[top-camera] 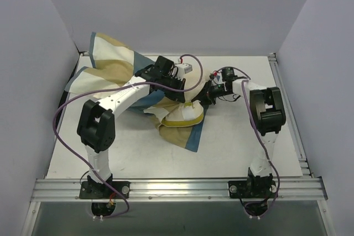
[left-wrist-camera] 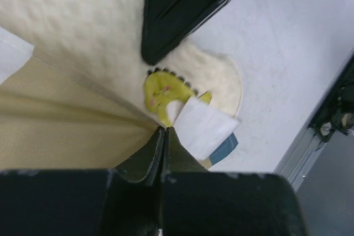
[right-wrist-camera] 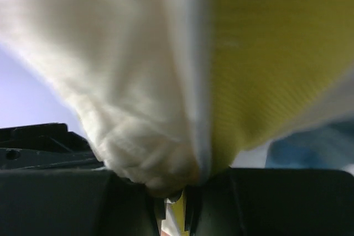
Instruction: Put the pillow into the pillowcase
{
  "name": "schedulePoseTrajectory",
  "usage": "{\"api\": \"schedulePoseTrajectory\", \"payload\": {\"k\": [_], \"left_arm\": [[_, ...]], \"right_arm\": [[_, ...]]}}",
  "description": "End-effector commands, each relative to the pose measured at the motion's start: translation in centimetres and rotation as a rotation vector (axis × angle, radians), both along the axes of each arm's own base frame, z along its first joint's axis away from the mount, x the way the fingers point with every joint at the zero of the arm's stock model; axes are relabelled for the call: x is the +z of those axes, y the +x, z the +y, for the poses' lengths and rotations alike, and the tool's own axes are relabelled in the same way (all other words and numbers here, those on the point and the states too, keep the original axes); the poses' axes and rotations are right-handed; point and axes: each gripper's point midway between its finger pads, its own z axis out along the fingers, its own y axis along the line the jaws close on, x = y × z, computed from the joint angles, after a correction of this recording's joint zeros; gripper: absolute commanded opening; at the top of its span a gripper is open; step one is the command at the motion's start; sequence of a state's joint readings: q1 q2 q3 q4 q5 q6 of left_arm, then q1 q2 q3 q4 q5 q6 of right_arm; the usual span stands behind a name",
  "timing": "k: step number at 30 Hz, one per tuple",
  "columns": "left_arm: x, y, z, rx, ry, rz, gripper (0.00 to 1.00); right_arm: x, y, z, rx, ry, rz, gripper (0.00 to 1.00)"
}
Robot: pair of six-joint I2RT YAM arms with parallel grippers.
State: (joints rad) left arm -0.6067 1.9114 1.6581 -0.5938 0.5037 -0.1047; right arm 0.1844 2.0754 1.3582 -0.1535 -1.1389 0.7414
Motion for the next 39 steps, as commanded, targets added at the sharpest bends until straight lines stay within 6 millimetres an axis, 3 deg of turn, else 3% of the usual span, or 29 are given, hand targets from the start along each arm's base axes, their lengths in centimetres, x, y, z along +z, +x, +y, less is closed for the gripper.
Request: {"api": "schedulePoseTrajectory", "payload": {"k": [1, 3, 4, 5, 7, 8, 11, 13, 15, 17, 18, 19, 24, 26, 27, 28, 29, 31, 32, 36, 39], "left_arm": [[1.3, -0.5, 0.2, -0.024, -0.03, -0.064, 0.0], [-0.7, -0.8, 1.7, -0.046, 0.036, -0.073, 0.06], [-1.3, -0.7, 2.4, -0.075, 0.062, -0.112, 0.27], [-2.0, -1.1, 2.9, -0.089, 0.08, -0.113, 0.35], [-1.3, -1.4, 3.5, -0.127, 0.086, -0.166, 0.47], [-1.3, -1.8, 3.9, -0.145, 0.089, -0.181, 0.6], [1.3, -3.2, 4.4, -0.229, 0.098, -0.323, 0.88], [1.3, -4.1, 4.3, -0.303, 0.131, -0.391, 0.97], [-0.1, -5.9, 3.5, -0.374, 0.195, -0.431, 0.97], [-1.6, -6.5, 2.6, -0.436, 0.292, -0.512, 0.97], [-3.5, -6.5, 2.7, -0.454, 0.342, -0.514, 0.98], [-4.1, -6.1, 2.2, -0.472, 0.37, -0.557, 0.97], [-9.0, -3.3, 3.3, -0.488, 0.548, -0.629, 0.97], [-10.1, -2.8, 3.5, -0.51, 0.566, -0.636, 0.97], [-10.9, -2.5, 3.6, -0.516, 0.586, -0.62, 0.89], [-11.5, -2.9, 4.0, -0.534, 0.582, -0.571, 0.55], [-10.2, -2.3, 2.8, -0.521, 0.532, -0.564, 0.31], [-9.3, -2.8, 1.7, -0.491, 0.391, -0.442, 0.09], [-6.6, -2.0, 0.5, -0.467, 0.317, -0.462, 0.0], [-1.4, -0.3, -1.7, -0.363, 0.148, -0.421, 0.0], [0.9, 0.8, -2.5, -0.305, 0.085, -0.397, 0.0]], "right_arm": [[-4.6, -2.1, 0.1, 0.052, -0.129, 0.059, 0.0], [-6.1, -3.4, -0.5, 0.081, -0.174, 0.089, 0.0], [-6.5, -3.8, -0.6, 0.092, -0.18, 0.096, 0.0], [-6.8, -4.1, -0.8, 0.098, -0.186, 0.105, 0.0], [-7.0, -4.7, -1.1, 0.114, -0.193, 0.116, 0.01], [-6.7, -4.5, -1.3, 0.11, -0.191, 0.109, 0.02], [-5.4, -4.3, -1.2, 0.119, -0.176, 0.075, 0.08], [-4.5, -4.5, -1.2, 0.13, -0.163, 0.07, 0.14], [-3.6, -4.7, -1.2, 0.139, -0.156, 0.062, 0.2], [-2.9, -4.8, -1.3, 0.15, -0.149, 0.042, 0.25], [-2.7, -5.0, -1.5, 0.149, -0.149, 0.051, 0.27], [-2.2, -5.1, -1.6, 0.149, -0.146, 0.045, 0.32], [-0.6, -5.5, -3.8, 0.118, -0.138, 0.046, 0.43], [-0.2, -5.7, -5.6, 0.078, -0.144, 0.054, 0.55], [-0.2, -5.9, -6.3, 0.063, -0.158, 0.062, 0.59], [-0.4, -6.2, -7.6, 0.037, -0.169, 0.067, 0.64], [-0.6, -6.6, -8.1, 0.029, -0.182, 0.072, 0.66], [-1.3, -7.3, -9.1, 0.023, -0.227, 0.075, 0.72], [-2.0, -8.2, -9.1, 0.036, -0.241, 0.095, 0.73], [-4.1, -10.0, -7.7, 0.106, -0.272, 0.137, 0.73], [-6.0, -10.9, -6.4, 0.175, -0.306, 0.153, 0.72]]}}
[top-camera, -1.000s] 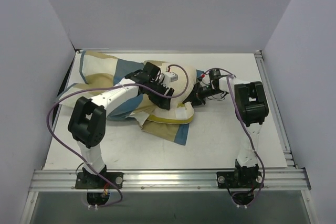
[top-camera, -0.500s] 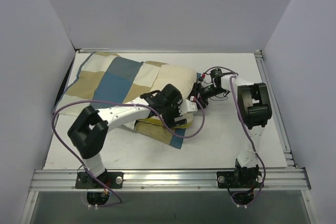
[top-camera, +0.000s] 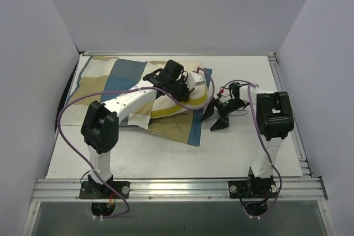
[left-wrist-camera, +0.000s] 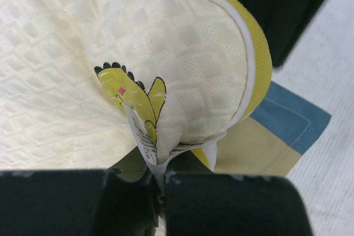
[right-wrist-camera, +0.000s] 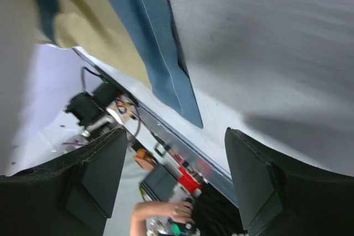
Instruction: Put the pillow into the pillowcase
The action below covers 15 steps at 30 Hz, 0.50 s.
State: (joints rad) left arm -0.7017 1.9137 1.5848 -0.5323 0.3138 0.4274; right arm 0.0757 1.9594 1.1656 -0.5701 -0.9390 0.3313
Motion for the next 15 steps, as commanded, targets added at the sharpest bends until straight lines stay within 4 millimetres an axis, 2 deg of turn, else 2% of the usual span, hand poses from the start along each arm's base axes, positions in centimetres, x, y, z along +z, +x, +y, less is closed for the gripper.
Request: {"api": "schedulePoseTrajectory", "payload": {"k": [1, 6, 8, 9, 10, 12, 13, 14, 15], "left_arm": [[4.6, 0.2, -2.4, 0.028, -0.167, 0.083, 0.0], [6.0, 1.3, -2.5, 0.06, -0.23, 0.118, 0.0], [6.6, 1.6, -2.6, 0.059, -0.246, 0.115, 0.0], [6.7, 1.3, -2.5, 0.052, -0.247, 0.116, 0.0], [6.6, 1.2, -2.4, 0.04, -0.24, 0.108, 0.0], [5.5, 0.4, -1.7, 0.023, -0.208, 0.112, 0.0], [4.6, 0.0, -1.3, 0.011, -0.176, 0.104, 0.0], [2.7, -1.0, -0.5, 0.003, -0.136, 0.128, 0.0], [1.7, -1.4, 0.0, -0.005, -0.106, 0.129, 0.0]], "right_arm": [[-2.1, -1.9, 1.5, 0.095, -0.046, 0.047, 0.72], [-4.3, -1.3, 3.5, 0.125, -0.086, 0.035, 0.75], [-4.9, -0.9, 4.1, 0.12, -0.072, 0.05, 0.69], [-5.0, -0.6, 4.4, 0.117, -0.059, 0.048, 0.61], [-4.9, 0.2, 4.5, 0.102, -0.048, 0.049, 0.35], [-4.4, 1.1, 4.1, 0.071, -0.03, 0.03, 0.07], [-3.6, 2.0, 3.3, 0.039, -0.02, 0.008, 0.0], [-3.2, 2.3, 2.7, 0.018, -0.012, 0.002, 0.0], [-2.8, 2.7, 2.2, 0.001, -0.002, -0.011, 0.0]]}}
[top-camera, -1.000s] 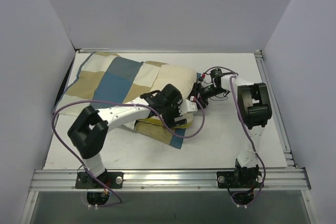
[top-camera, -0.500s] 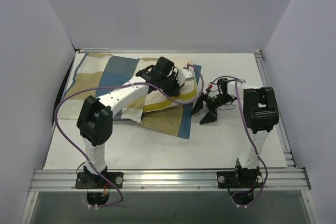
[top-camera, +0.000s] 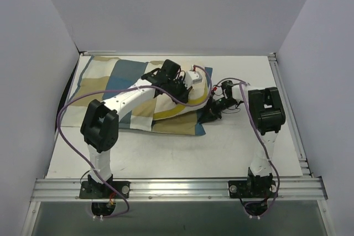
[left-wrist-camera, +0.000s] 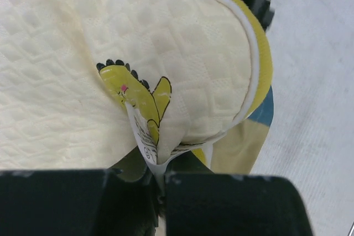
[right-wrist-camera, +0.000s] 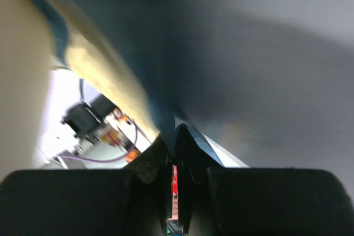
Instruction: Put the pillow into the pillowcase
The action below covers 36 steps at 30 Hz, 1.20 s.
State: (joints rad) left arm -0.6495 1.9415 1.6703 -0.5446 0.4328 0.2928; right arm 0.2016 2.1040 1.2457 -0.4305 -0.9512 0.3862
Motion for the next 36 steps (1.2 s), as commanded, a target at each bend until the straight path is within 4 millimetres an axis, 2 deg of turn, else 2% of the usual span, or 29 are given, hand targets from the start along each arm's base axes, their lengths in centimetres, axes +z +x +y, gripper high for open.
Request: {"api": "schedulePoseTrajectory", "payload": {"k": [1, 2, 3, 4, 5, 6, 7, 8, 10, 12, 13, 14, 15, 18, 21, 23, 24, 25, 27, 28, 29, 32, 33, 35, 36], "left_arm": [[-2.2, -2.8, 1.5, -0.089, 0.088, -0.017, 0.0], [-3.7, -3.3, 2.1, -0.1, 0.14, -0.025, 0.0], [-6.7, -4.2, 3.8, -0.122, 0.228, -0.017, 0.0], [-8.4, -4.5, 4.7, -0.12, 0.287, -0.016, 0.0], [-10.7, -4.0, 6.5, -0.087, 0.39, -0.02, 0.0], [-12.9, -4.5, 8.3, -0.088, 0.466, -0.003, 0.0], [-14.1, -4.3, 9.6, -0.074, 0.522, 0.001, 0.0], [-15.8, -3.7, 12.1, -0.035, 0.609, 0.01, 0.0], [-17.5, -3.4, 15.3, -0.018, 0.702, 0.019, 0.0], [-17.6, -2.2, 18.8, 0.035, 0.769, 0.014, 0.0], [-17.5, -2.4, 20.2, 0.041, 0.792, 0.028, 0.0], [-16.6, -2.0, 21.0, 0.06, 0.784, 0.019, 0.0], [-16.1, -1.4, 22.8, 0.062, 0.832, -0.003, 0.0], [-15.5, -1.4, 25.6, 0.018, 0.894, -0.031, 0.0], [-14.6, -1.7, 25.7, -0.06, 0.909, -0.031, 0.0], [-13.6, -1.3, 24.0, -0.099, 0.853, -0.036, 0.0], [-13.3, -1.7, 22.9, -0.122, 0.816, -0.022, 0.0], [-13.1, -3.3, 20.8, -0.187, 0.766, 0.012, 0.0], [-12.4, -4.9, 17.9, -0.248, 0.701, 0.016, 0.0], [-12.2, -6.1, 16.6, -0.3, 0.683, 0.012, 0.0], [-11.9, -8.0, 14.4, -0.373, 0.656, -0.007, 0.0], [-12.2, -11.2, 12.2, -0.464, 0.631, 0.006, 0.11], [-12.3, -12.0, 12.2, -0.465, 0.629, 0.037, 0.27], [-11.3, -12.8, 11.1, -0.47, 0.566, 0.07, 0.39], [-10.7, -13.1, 11.0, -0.449, 0.535, 0.101, 0.47]], "right_arm": [[1.3, 1.6, -2.8, -0.11, -0.009, -0.007, 0.0], [1.6, 2.0, -4.2, -0.152, -0.008, -0.014, 0.0], [2.1, 2.2, -4.7, -0.167, -0.002, -0.025, 0.0], [3.1, 2.4, -5.2, -0.182, 0.018, -0.045, 0.0], [3.3, 2.1, -5.9, -0.197, 0.027, -0.039, 0.0], [3.8, 1.8, -5.9, -0.19, 0.037, -0.04, 0.0], [4.4, 1.4, -5.9, -0.18, 0.039, -0.052, 0.0], [4.6, 0.8, -6.0, -0.163, 0.037, -0.055, 0.0], [4.8, 0.3, -7.2, -0.184, 0.024, -0.061, 0.0], [4.6, -0.6, -8.5, -0.189, -0.001, -0.05, 0.0], [4.7, -0.9, -9.1, -0.196, -0.009, -0.052, 0.0], [4.6, -1.6, -9.7, -0.202, -0.021, -0.026, 0.0], [4.5, -1.9, -10.8, -0.205, -0.027, -0.037, 0.0], [4.6, -3.2, -12.1, -0.208, -0.044, -0.005, 0.0], [5.0, -3.5, -12.5, -0.206, -0.032, -0.004, 0.0], [5.3, -3.5, -11.9, -0.191, -0.022, -0.017, 0.0], [5.4, -3.5, -11.6, -0.184, -0.013, -0.013, 0.0], [5.6, -3.7, -10.8, -0.177, 0.016, -0.001, 0.0], [5.7, -3.9, -9.2, -0.137, 0.034, -0.007, 0.0], [6.0, -4.0, -8.5, -0.126, 0.053, -0.011, 0.0], [6.0, -4.1, -7.6, -0.1, 0.062, -0.016, 0.0], [6.4, -4.1, -6.4, -0.071, 0.091, -0.024, 0.0], [6.5, -4.1, -6.3, -0.063, 0.095, -0.029, 0.0], [6.3, -4.2, -6.5, -0.057, 0.08, -0.012, 0.0], [6.3, -4.0, -6.9, -0.05, 0.075, -0.026, 0.04]]}}
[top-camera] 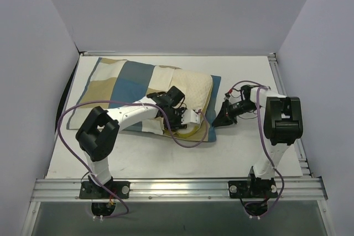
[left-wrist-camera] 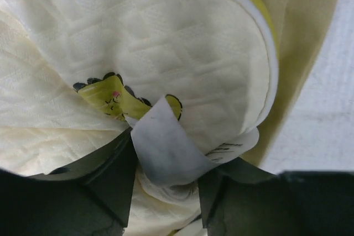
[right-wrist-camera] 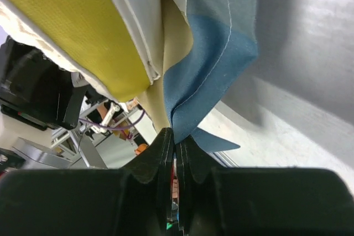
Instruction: Put the pillow into the pillowcase
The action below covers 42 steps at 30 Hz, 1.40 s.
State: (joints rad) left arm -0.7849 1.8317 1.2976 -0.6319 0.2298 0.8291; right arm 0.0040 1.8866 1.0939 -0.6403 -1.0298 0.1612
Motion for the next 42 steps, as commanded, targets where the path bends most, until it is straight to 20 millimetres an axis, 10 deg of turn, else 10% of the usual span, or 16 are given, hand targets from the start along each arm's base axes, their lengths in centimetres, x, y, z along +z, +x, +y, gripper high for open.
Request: {"api": "schedulePoseTrajectory", "payload": {"k": [1, 7, 12, 20, 29, 31, 33, 37, 42], "left_arm": [[0.5, -4.3, 4.0, 0.069, 0.093, 0.237, 0.53], [10.8, -2.3, -0.8, 0.136, -0.292, 0.305, 0.78], [15.4, 4.2, -2.7, 0.281, -0.433, 0.281, 0.79], [13.3, 16.8, -3.5, 0.589, -0.456, 0.131, 0.88], [10.3, 18.3, -5.5, 0.66, -0.433, 0.125, 0.97], [9.6, 17.9, -6.2, 0.658, -0.41, 0.101, 0.98], [9.1, 18.1, -7.0, 0.653, -0.402, 0.06, 0.97], [5.0, 18.8, -8.2, 0.677, -0.276, -0.063, 0.97], [-0.7, 20.0, -3.6, 0.757, -0.081, -0.117, 0.35]], "right_arm": [[1.3, -0.4, -1.2, 0.005, -0.026, -0.002, 0.05], [1.2, 1.7, -4.1, -0.019, -0.105, -0.048, 0.3], [2.8, 6.6, -5.8, -0.102, -0.134, -0.113, 0.56], [-1.2, 14.3, -5.2, -0.164, -0.335, -0.157, 0.56], [-7.0, 16.8, -1.6, -0.153, -0.397, -0.127, 0.6], [-7.6, 16.8, -0.7, -0.151, -0.376, -0.103, 0.49], [-8.1, 16.3, -0.2, -0.153, -0.341, -0.07, 0.07], [-6.5, 15.5, -0.1, -0.16, -0.28, -0.1, 0.0], [-3.7, 13.8, -3.8, -0.238, -0.26, -0.128, 0.0]]}}
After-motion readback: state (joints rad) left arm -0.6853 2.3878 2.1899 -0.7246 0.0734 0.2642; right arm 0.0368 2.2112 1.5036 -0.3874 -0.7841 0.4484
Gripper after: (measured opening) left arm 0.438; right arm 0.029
